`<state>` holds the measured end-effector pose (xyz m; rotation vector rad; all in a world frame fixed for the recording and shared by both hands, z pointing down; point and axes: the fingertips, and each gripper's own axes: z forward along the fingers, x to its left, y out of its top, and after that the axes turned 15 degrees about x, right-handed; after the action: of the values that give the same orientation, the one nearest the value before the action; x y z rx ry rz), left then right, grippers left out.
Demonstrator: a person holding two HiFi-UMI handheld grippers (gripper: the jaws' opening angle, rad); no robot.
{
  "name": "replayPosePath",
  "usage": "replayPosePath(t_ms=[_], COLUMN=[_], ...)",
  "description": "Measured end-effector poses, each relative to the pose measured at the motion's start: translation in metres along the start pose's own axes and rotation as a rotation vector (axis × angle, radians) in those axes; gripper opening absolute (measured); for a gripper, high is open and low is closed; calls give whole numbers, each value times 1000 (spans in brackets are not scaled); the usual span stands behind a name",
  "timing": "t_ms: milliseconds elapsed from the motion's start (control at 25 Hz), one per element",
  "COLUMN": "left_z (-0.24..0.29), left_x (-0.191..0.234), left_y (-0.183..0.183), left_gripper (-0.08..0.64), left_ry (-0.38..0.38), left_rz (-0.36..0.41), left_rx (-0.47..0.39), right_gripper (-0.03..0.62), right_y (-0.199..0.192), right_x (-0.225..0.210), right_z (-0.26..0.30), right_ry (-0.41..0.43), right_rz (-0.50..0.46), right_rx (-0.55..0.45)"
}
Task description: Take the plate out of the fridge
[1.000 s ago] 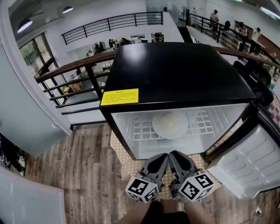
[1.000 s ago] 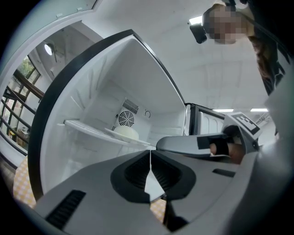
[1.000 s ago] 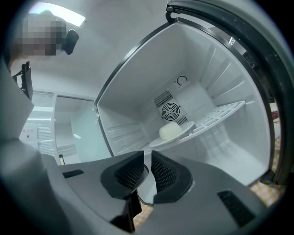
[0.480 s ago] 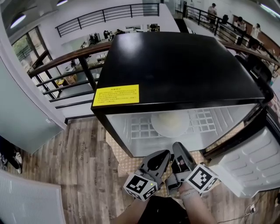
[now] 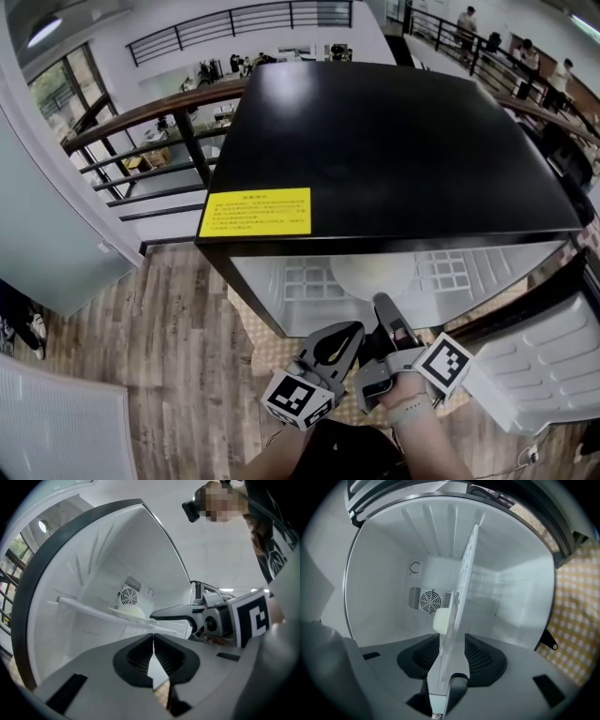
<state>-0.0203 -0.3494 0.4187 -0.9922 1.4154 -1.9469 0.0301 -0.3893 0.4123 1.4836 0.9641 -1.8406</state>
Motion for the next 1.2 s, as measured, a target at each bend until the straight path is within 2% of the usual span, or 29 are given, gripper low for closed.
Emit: replayPosePath(t_ms=[200,520,640,760,840,1000,1200], left_z=[-2,-3,-2,-1,-2,-4,-10], left_x=[6,10,10,10,9,5,-4], left_y=[2,10,14,12,13,21,23], left_gripper=[15,15,14,15,15,15,15], left_ry=[16,32,37,37,37,21,35], left_rz=[-10,-3,-3,-1,-6,4,75], left_rx=[-12,-20,-26,-24,-30,-59,-84], right_gripper=[153,163,187,186,183,117,91], right_y=[2,5,10,13,14,13,10], right_x=[-4,-4,-5,-12,-12,-4,-3], right_z=[8,16,20,22,21,17,7], right_ry=[2,-37,-58,-76,-79,-61,-42], right_rz=[73,100,134,178,175,142,154], right_rx=[-2,25,29,27,26,30,24])
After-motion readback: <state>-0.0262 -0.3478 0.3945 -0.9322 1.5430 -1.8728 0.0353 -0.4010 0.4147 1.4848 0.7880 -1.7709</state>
